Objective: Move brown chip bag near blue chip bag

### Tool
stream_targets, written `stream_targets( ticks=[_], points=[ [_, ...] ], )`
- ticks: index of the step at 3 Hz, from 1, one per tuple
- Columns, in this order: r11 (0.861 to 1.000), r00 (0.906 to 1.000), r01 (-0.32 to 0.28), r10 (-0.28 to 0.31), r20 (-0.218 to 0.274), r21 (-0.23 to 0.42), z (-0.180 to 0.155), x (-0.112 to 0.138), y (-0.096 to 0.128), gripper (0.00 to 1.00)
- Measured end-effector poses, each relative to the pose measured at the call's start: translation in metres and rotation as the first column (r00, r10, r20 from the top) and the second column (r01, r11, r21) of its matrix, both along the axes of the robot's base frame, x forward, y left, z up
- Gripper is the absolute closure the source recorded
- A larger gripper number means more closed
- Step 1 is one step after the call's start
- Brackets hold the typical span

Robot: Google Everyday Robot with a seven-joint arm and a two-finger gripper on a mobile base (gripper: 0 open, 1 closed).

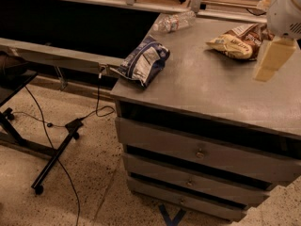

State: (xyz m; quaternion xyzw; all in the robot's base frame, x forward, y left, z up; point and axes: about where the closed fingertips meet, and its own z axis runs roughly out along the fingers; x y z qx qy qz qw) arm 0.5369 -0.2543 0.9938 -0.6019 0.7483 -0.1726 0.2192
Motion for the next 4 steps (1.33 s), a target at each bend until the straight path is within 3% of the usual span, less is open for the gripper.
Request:
stream_targets(
  ticks=[1,2,3,4],
  points=[
    [0.996,0.9968,0.059,-0.055,0.059,-0.061,0.005,0.059,-0.017,0.0],
    [0.995,0.9955,0.064,-0.058,0.075,-0.072,0.008,0.065,-0.016,0.0],
    [0.99,0.9875,0.107,-0.094,0.126,-0.096,-0.003,0.079,-0.028,0.0],
    [0.991,0.978,0.126,-0.115,0.174,-0.052,-0.023,0.128,-0.046,0.0]
  ],
)
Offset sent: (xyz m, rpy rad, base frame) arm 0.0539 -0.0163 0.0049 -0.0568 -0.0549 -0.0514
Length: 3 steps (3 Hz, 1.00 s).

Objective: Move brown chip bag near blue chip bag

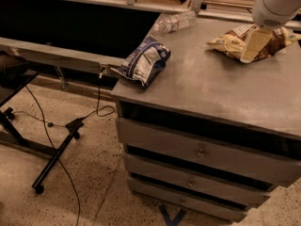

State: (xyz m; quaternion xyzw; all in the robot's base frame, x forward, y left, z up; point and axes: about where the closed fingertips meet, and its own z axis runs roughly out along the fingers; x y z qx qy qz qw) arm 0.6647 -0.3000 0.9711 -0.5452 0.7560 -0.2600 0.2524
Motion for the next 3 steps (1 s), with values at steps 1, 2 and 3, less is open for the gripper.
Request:
stream_targets(
  ticks=[1,2,3],
  points=[
    [0.998,1.0,0.003,-0.002,-0.007,0.066,-0.036,0.048,-0.01,0.0],
    [0.996,0.9988,0.015,-0.011,-0.049,0.088,-0.076,0.08,-0.013,0.0],
    [0.996,0.9981,0.018,-0.012,-0.061,0.091,-0.087,0.085,-0.013,0.14]
  ],
)
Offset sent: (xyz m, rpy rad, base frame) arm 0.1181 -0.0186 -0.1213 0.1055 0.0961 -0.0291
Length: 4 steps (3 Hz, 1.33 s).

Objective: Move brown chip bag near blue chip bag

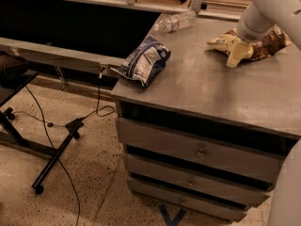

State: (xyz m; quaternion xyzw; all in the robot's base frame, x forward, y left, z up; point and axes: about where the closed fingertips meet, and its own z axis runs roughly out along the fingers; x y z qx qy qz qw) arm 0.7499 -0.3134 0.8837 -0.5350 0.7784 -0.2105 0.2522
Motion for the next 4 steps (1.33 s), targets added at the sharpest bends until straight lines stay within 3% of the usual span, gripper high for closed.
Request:
stream_targets(
  ticks=[3,4],
  points=[
    [1.0,0.9999,-0.004,0.004,-0.014,0.0,-0.0094,0.0016,0.0026,0.92],
    [1.0,0.9998,-0.005,0.005,-0.017,0.0,-0.0117,0.0019,0.0031,1.0]
  ],
)
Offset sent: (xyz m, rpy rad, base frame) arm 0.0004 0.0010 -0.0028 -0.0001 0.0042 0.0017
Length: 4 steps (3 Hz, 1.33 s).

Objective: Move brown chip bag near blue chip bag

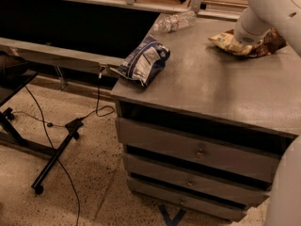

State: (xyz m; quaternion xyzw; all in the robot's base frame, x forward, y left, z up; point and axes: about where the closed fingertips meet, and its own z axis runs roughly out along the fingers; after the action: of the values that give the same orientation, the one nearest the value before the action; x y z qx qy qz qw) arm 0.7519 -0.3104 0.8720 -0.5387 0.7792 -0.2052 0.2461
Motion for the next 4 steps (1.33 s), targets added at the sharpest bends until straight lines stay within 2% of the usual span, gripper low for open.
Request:
stream_targets(
  ticks=[1,2,3,4],
  points=[
    [1.0,1.0,0.0,0.0,0.0,0.0,0.0,0.0,0.0,1.0],
    [0.999,0.9991,-0.014,0.012,0.04,0.04,0.028,0.0,0.002,1.0],
    [0.995,0.9902,-0.041,0.028,0.137,0.093,0.09,0.001,0.01,1.0],
    [0.987,0.9768,-0.081,0.051,0.208,0.138,0.135,-0.002,0.024,1.0]
  ],
)
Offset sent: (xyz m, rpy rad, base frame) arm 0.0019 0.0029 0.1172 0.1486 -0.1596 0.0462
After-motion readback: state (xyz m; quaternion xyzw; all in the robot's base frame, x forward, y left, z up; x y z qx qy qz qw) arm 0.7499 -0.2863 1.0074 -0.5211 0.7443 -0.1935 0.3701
